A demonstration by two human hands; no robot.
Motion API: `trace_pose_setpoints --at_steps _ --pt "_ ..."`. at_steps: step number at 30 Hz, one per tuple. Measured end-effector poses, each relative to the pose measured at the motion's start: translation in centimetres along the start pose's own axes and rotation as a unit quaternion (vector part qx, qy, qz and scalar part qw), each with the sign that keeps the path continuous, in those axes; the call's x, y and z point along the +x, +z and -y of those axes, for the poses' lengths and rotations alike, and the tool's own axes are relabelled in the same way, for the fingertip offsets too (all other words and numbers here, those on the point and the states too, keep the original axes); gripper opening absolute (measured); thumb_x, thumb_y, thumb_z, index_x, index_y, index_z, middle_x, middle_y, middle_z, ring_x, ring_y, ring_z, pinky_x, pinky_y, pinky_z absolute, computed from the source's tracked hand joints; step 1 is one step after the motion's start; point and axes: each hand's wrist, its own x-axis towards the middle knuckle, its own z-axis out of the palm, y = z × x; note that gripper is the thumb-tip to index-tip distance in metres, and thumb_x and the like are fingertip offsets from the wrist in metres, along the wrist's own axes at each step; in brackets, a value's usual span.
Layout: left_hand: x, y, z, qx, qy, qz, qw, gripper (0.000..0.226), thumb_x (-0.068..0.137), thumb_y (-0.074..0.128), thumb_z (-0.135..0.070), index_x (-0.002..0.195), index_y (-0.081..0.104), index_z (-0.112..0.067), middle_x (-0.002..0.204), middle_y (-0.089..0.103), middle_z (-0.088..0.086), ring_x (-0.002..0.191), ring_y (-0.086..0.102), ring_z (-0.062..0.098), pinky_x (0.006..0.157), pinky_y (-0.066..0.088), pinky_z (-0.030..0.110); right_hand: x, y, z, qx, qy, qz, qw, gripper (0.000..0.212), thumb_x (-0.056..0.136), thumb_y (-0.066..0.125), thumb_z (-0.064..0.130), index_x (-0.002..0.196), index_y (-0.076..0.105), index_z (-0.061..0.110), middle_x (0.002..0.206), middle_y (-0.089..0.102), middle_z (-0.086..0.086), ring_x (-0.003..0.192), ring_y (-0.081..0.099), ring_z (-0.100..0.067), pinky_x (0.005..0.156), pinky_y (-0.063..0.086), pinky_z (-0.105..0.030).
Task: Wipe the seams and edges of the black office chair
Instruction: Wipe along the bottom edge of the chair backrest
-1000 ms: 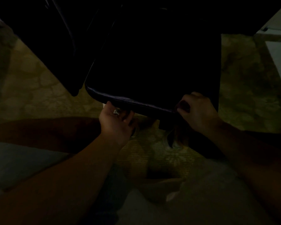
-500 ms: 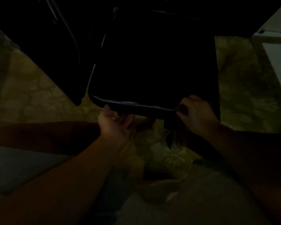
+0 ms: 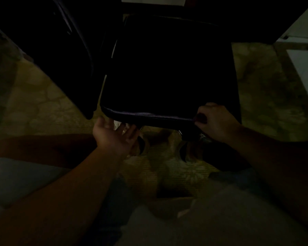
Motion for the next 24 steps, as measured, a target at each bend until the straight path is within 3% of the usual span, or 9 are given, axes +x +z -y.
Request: trace_pose_setpoints --at_steps 4,8,12,16,20,24 --pt "-0.1 -0.4 0.0 0.005 -0.003 0.014 1.000 0.059 0.102 0.032 -0.062 0.150 0.045 -0.030 0.152 0.046 0.017 0.125 0.056 0.044 0.089 0.047 0.052 0.2 -0.2 -0.4 0.005 0.077 -0.055 0.996 0.020 0.086 0.070 0.027 0.097 0.065 0.011 0.100 0.056 -0.011 0.092 0.059 -0.031 0.070 0.037 -0.027" --pt "-0.1 -0.5 0.0 0.000 -0.003 0.016 1.000 0.060 0.101 0.032 -0.061 0.149 0.045 -0.029 0.151 0.047 0.017 0.126 0.056 0.043 0.101 0.042 0.057 -0.4 0.3 0.6 0.006 0.006 0.000 1.000 0.019 0.085 0.072 0.026 0.095 0.066 0.012 0.093 0.048 0.001 0.090 0.058 -0.026 0.069 0.035 -0.025" --pt "-0.2 -0.5 0.0 0.011 -0.007 0.026 1.000 0.062 0.102 0.032 -0.062 0.154 0.038 -0.030 0.155 0.043 0.017 0.131 0.053 0.043 0.101 0.041 0.057 -0.4 0.1 -0.1 0.020 0.060 -0.067 0.996 0.018 0.087 0.070 0.025 0.097 0.065 0.011 0.097 0.052 -0.005 0.090 0.058 -0.027 0.069 0.037 -0.026" --pt "-0.4 -0.5 0.2 0.021 -0.001 0.031 0.999 0.060 0.102 0.031 -0.062 0.152 0.041 -0.031 0.153 0.045 0.015 0.130 0.053 0.042 0.106 0.038 0.057 -0.5 0.3 0.8 -0.002 -0.027 0.017 0.999 0.020 0.086 0.071 0.025 0.098 0.064 0.012 0.098 0.049 -0.002 0.091 0.057 -0.025 0.071 0.041 -0.028" --pt "-0.7 -0.4 0.2 0.029 0.001 0.037 0.999 0.060 0.102 0.030 -0.061 0.152 0.041 -0.031 0.153 0.045 0.016 0.133 0.051 0.042 0.108 0.036 0.057 0.1 -0.2 0.1 0.019 0.059 -0.065 0.996 0.017 0.089 0.067 0.025 0.099 0.063 0.010 0.098 0.050 -0.005 0.090 0.056 -0.025 0.070 0.036 -0.026" --pt "-0.5 -0.3 0.0 0.027 -0.004 0.033 0.999 0.062 0.101 0.031 -0.062 0.154 0.037 -0.030 0.154 0.044 0.016 0.134 0.049 0.042 0.105 0.037 0.056 0.0 0.4 0.6 0.012 -0.005 0.012 1.000 0.020 0.087 0.071 0.028 0.098 0.064 0.013 0.095 0.044 0.002 0.092 0.057 -0.025 0.070 0.035 -0.025"
